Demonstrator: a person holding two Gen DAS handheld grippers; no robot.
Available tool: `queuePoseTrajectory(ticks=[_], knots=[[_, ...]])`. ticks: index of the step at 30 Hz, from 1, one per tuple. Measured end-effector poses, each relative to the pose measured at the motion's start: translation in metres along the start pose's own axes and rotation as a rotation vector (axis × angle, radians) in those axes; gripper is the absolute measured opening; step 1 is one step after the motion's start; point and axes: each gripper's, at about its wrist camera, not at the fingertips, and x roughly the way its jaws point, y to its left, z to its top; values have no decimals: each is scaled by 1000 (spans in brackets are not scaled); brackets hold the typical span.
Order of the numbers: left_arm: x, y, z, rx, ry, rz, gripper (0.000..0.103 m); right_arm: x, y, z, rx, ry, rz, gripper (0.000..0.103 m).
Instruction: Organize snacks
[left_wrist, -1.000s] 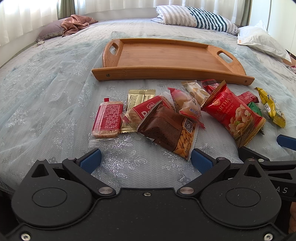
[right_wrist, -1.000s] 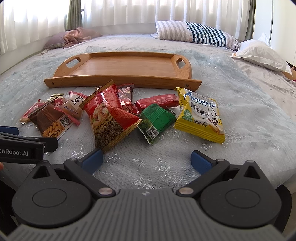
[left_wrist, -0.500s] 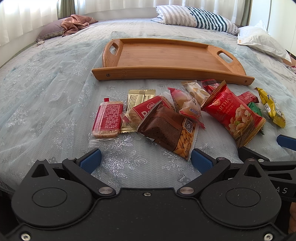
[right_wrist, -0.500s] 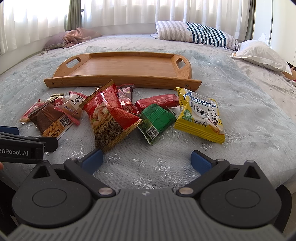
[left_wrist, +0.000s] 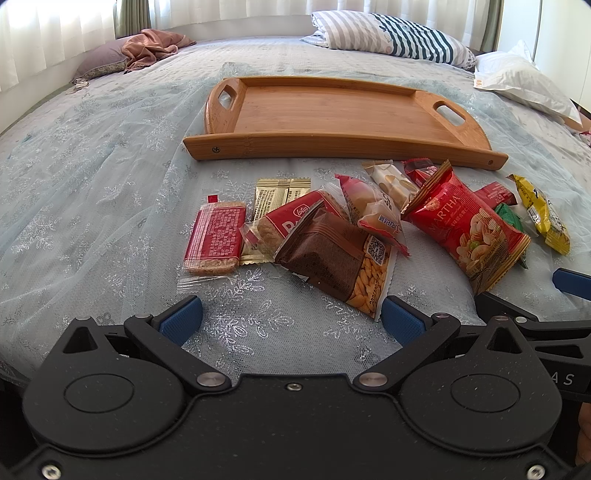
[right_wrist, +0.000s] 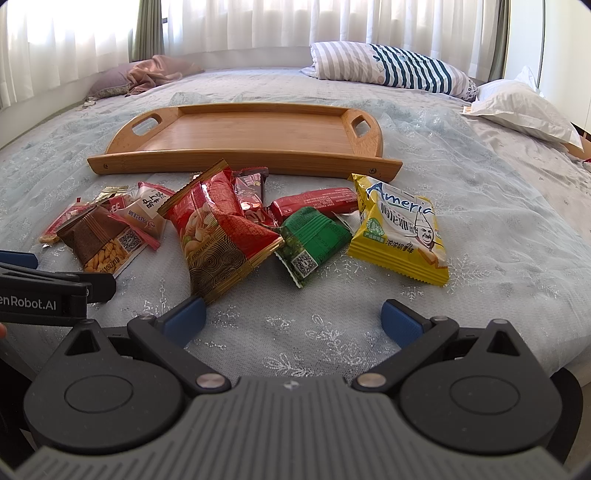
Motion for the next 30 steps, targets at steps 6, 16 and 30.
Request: queuePoseTrajectory(ticks=[6, 16, 30], knots=[[0, 0, 0, 0, 0, 0, 103, 0, 0, 0, 0, 0, 0, 103], [0, 0, 0, 0, 0, 0, 103, -1, 0, 0, -1, 0, -1, 103], [2, 0, 1, 8, 6, -17, 103, 0, -3, 0, 5, 3, 13, 103]])
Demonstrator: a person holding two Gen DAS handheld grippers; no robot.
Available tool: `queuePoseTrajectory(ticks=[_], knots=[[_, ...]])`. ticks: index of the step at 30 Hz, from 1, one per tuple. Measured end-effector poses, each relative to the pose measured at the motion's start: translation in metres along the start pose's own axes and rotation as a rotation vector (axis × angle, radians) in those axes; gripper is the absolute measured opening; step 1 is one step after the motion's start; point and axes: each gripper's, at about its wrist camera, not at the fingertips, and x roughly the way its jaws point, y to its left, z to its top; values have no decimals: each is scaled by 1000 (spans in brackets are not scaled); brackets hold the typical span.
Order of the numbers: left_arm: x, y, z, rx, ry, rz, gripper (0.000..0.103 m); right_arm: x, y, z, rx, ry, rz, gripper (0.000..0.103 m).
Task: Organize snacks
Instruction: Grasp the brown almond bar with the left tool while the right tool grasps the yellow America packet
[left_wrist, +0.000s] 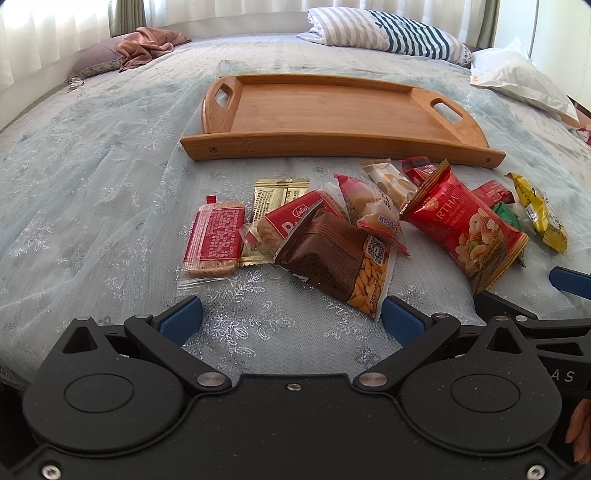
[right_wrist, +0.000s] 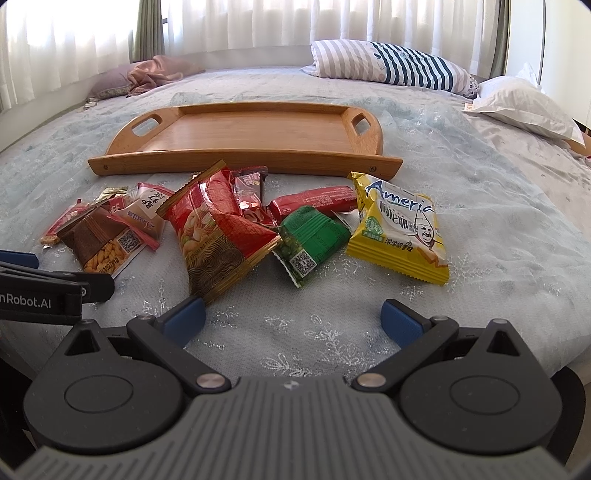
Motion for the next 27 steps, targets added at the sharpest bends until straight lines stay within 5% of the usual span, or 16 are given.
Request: queuePoseTrajectory(ticks=[6, 15, 19, 23, 27], knots=[[-6, 5, -3, 2, -17, -9, 103, -2, -2, -5, 14, -37, 7, 103], [-44, 7, 3, -10, -93, -69, 54, -33, -3, -7, -60, -123, 50, 102], [-50, 2, 9, -8, -120, -79, 31, -46, -6, -4, -91, -199, -2, 91], [-44, 0, 12, -55, -96, -72, 28, -46, -23, 7, -3, -227, -50, 75], [-37, -5, 11, -86, -70, -98, 32, -37, -42, 14, 85, -215, -111, 72]])
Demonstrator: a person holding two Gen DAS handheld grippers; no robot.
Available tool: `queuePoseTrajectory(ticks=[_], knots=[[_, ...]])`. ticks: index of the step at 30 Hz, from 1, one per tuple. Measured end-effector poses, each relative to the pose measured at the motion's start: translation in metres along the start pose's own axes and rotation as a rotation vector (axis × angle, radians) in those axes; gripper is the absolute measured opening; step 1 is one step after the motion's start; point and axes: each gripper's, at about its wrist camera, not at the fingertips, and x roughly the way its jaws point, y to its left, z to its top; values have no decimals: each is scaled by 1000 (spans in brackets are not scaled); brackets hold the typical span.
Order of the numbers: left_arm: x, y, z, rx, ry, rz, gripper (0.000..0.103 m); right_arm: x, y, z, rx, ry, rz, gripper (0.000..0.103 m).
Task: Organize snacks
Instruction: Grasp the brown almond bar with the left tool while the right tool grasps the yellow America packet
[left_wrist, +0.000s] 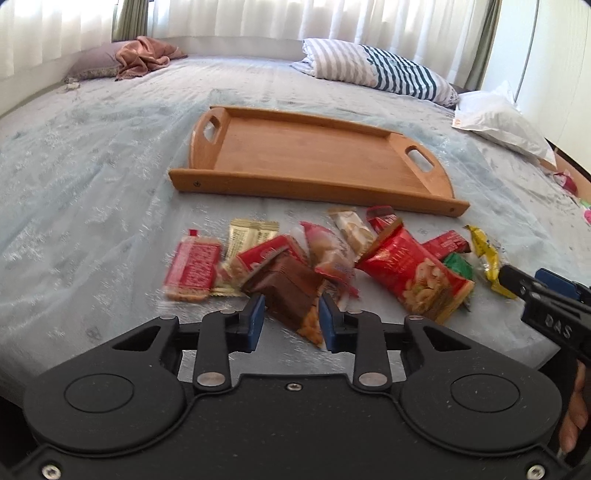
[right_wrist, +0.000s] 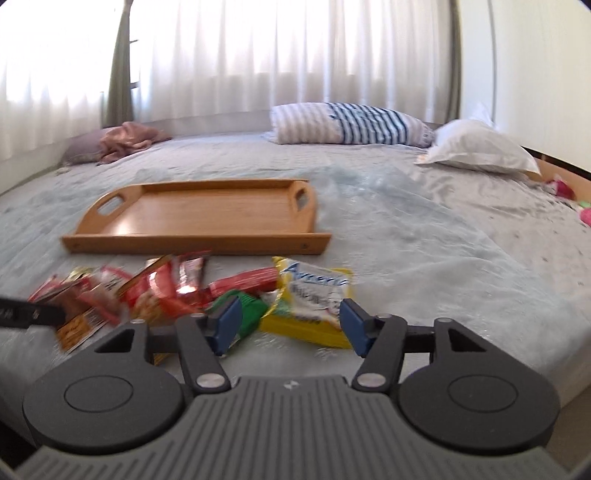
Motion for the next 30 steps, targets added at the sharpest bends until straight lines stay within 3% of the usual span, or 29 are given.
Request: queuePoseTrajectory(ticks=[5, 7, 12, 15, 16, 22, 30], knots=[[13, -6, 0, -3, 10, 7, 44, 15, -11, 5, 54, 20, -49, 72], [20, -7, 1, 1, 14, 36, 56, 21, -13, 5, 61, 31, -62, 73], [35, -11, 7, 15, 7, 61, 58, 29, -17, 6, 78, 41, -67, 76], [41, -10, 13, 13, -2, 58, 55, 33, -18, 8, 91, 46, -59, 76], [42, -10, 15, 11, -4, 56, 47, 34, -18, 8, 92, 48, -58, 76], [42, -4, 24, 49, -37, 28, 34, 39, -19, 7, 87, 55, -60, 78], [32, 16, 30, 18, -33, 32, 33, 44, -17, 10, 123, 58, -20, 79]])
